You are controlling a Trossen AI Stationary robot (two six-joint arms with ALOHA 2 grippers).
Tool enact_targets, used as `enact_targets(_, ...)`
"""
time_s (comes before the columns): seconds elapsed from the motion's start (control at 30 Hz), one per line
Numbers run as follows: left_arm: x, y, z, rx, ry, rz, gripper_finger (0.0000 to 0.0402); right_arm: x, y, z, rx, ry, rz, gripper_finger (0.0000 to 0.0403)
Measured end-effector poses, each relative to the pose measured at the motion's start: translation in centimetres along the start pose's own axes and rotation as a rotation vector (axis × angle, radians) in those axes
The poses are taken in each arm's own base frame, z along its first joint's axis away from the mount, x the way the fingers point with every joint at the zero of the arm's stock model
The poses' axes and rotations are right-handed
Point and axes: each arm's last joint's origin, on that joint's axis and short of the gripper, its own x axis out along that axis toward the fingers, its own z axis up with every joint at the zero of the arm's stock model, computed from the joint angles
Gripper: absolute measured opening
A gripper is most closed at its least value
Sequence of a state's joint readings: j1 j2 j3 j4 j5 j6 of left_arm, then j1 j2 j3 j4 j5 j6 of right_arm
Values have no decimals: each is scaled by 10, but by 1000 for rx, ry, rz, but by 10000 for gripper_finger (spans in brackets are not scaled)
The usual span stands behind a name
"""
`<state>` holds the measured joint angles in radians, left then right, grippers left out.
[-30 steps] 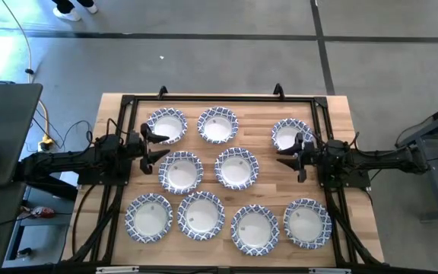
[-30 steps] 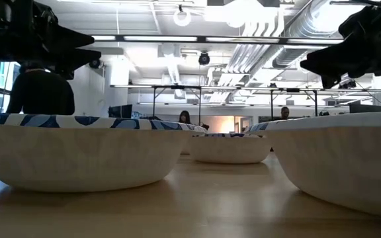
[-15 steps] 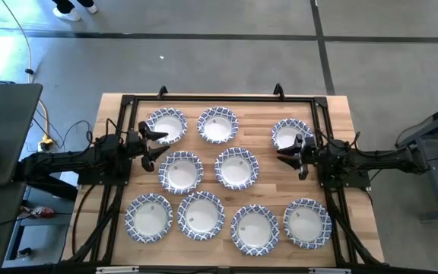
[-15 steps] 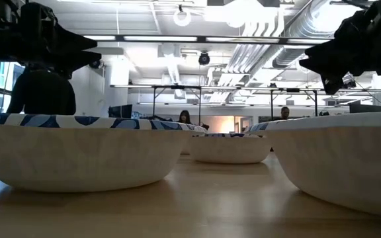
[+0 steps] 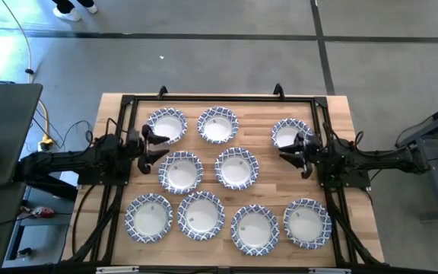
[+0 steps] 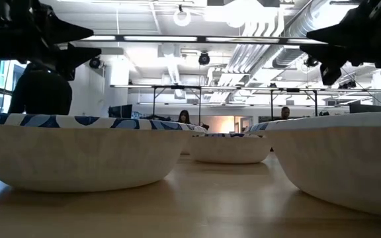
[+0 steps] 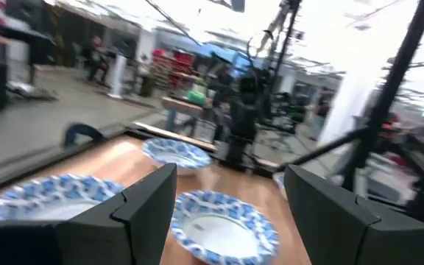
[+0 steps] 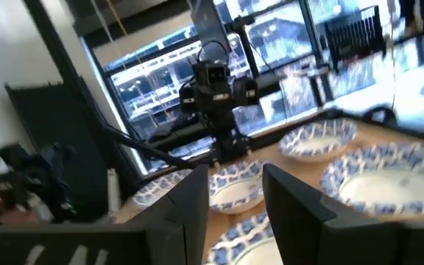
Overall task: Nest bowls inside each other
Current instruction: Stack the white patterned bowl on top of the other white patterned bowl
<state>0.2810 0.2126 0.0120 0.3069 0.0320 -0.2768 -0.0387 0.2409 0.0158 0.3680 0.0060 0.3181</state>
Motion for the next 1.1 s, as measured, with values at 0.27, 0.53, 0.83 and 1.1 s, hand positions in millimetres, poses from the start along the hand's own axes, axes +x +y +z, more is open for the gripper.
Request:
enact_targets(0.27,3,3,-6,-63,58,51,241,0,-2,3,-233,-30,-113,119)
enact_targets(0.53,4,5,-11,-224,91,85,241,5,13,47,-250,19,-94,119)
enact_targets(0.83,5,5,-11,-374,87,92,241,31,29,106,-116,236,-221,119)
enact_targets(1.1,5,3,-9,-413,82,59,241,54,18,134,140,276,-725,119)
